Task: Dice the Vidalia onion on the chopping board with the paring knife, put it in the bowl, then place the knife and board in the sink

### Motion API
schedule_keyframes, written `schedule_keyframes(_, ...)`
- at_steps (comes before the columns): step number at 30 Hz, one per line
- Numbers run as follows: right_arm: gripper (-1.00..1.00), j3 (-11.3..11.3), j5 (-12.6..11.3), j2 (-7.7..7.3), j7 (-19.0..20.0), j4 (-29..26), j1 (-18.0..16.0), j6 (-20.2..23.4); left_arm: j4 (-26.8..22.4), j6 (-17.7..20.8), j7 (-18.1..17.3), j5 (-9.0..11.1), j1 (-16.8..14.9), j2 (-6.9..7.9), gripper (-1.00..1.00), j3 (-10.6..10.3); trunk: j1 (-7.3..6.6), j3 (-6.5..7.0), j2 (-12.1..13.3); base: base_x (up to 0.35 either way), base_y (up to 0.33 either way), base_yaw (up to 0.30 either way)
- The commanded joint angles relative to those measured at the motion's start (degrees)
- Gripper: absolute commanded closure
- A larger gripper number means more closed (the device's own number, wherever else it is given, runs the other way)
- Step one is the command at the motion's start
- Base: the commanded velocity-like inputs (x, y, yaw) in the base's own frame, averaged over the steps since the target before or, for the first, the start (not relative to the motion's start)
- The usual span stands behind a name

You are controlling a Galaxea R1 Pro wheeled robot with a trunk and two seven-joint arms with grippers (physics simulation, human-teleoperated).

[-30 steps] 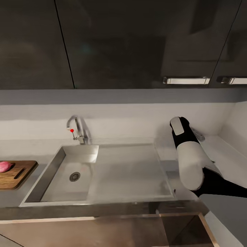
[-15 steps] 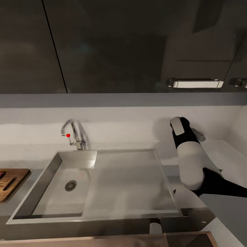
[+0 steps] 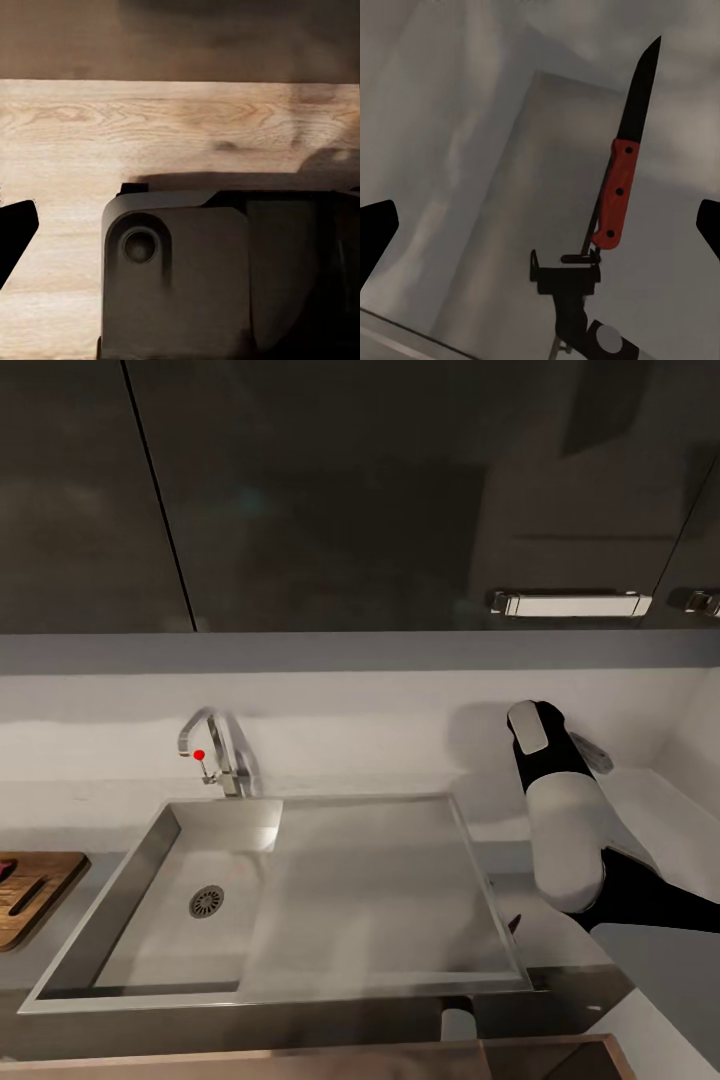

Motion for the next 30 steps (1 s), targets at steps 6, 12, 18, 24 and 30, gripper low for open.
schedule_keyframes(6,-1.00,-0.16,0.14,0.04,-0.24,-0.03,-0.06,0.56,1.88,-0.32,-0.07,0.63,-0.05,0.15,-1.00,-0.34,0.03,-0.12,-0.12,0.000,0.000,0.000)
schedule_keyframes(12,-1.00,-0.16,0.24,0.04,-0.26,0.49,-0.06,0.56,2.77,-0.46,-0.08,0.64,-0.06,0.20,-1.00,-0.23,0.03,-0.12,-0.12,0.003,-0.029,0.000)
schedule_keyframes(18,-1.00,-0.17,0.25,0.01,-1.06,0.59,-0.06,0.56,2.86,-0.50,-0.08,0.67,-0.07,0.40,-1.00,-0.21,0.03,-0.12,-0.12,0.121,-0.166,0.000)
schedule_keyframes(24,-1.00,-0.24,0.26,-0.04,-1.52,0.60,-0.04,0.62,2.85,-0.46,-0.08,0.74,-0.05,0.95,-1.00,-0.14,0.03,-0.12,-0.12,0.260,-0.046,0.000)
schedule_keyframes(30,-1.00,-0.23,0.25,-0.06,-1.57,0.61,0.00,0.65,2.86,-0.45,-0.08,1.59,-0.04,1.11,-1.00,-0.19,0.03,-0.12,-0.12,0.287,0.015,0.000)
